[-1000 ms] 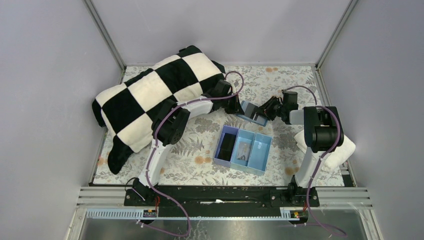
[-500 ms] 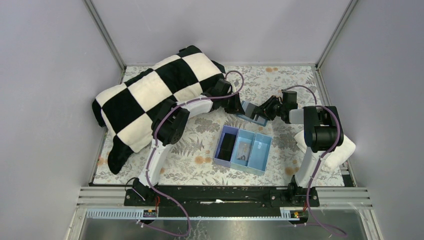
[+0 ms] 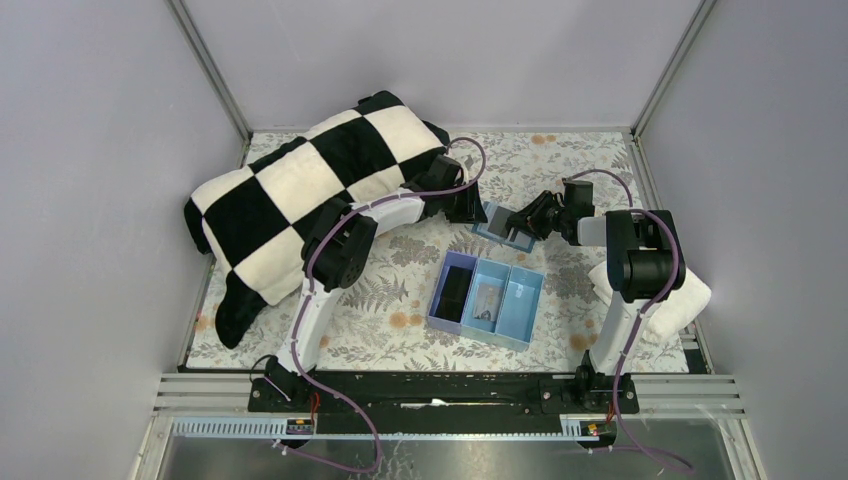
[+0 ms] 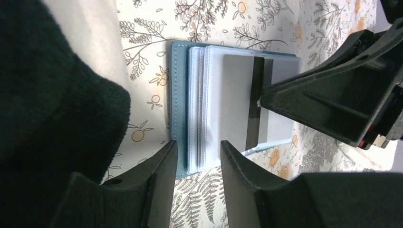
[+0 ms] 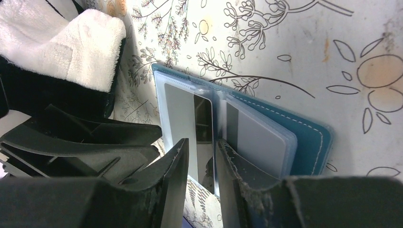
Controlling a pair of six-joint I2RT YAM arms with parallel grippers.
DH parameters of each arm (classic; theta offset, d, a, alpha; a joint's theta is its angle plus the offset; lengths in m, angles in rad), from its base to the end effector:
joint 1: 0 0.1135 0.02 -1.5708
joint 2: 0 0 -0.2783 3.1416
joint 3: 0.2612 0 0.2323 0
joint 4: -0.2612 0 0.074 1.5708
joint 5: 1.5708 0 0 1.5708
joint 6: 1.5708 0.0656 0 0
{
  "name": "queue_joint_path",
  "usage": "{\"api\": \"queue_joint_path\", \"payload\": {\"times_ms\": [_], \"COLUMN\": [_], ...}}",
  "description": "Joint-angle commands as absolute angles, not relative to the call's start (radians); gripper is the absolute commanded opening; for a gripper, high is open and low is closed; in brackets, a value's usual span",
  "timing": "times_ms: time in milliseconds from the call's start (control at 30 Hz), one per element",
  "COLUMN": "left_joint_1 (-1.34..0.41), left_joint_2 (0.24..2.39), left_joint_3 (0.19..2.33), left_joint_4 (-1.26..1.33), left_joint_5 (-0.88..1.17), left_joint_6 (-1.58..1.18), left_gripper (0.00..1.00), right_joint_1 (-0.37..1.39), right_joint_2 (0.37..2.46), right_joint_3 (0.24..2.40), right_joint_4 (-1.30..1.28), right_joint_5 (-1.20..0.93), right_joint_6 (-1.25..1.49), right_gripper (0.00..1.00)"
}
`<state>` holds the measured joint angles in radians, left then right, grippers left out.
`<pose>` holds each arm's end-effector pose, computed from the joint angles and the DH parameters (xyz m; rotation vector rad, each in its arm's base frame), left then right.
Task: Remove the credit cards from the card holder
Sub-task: Remove the credit card from the card holder.
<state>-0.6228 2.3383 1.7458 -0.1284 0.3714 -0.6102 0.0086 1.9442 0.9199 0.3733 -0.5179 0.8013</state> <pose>0.4202 -0.3311 0.1490 0.2246 2.4577 -1.0203 0.3933 0.0359 0.1327 0.6082 2.2332 1.0065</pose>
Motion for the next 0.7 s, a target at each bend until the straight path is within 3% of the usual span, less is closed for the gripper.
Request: {"api": "queue_joint_path", "payload": {"times_ms": [0,667], "left_joint_1": [-0.618,-0.639], "left_joint_2": [2.331,2.468], "left_joint_3": [1.819,1.919], "left_joint_4": [-0.159,-0.330], "left_joint_5": [0.308,0.301], "left_joint_6": [-0.587,-0.505], "left_gripper": [0.43,0.43], "right_joint_1": [0.006,0.006], "right_joint_2": [1.983,2.020], "right_joint_3": [0.918,0.922], "right_joint_4": [0.289,0.322], "right_joint_5": [-0.447,-0.482], "right_joint_6": [0.754,0.775], "right_gripper": [0.36,0.33]}}
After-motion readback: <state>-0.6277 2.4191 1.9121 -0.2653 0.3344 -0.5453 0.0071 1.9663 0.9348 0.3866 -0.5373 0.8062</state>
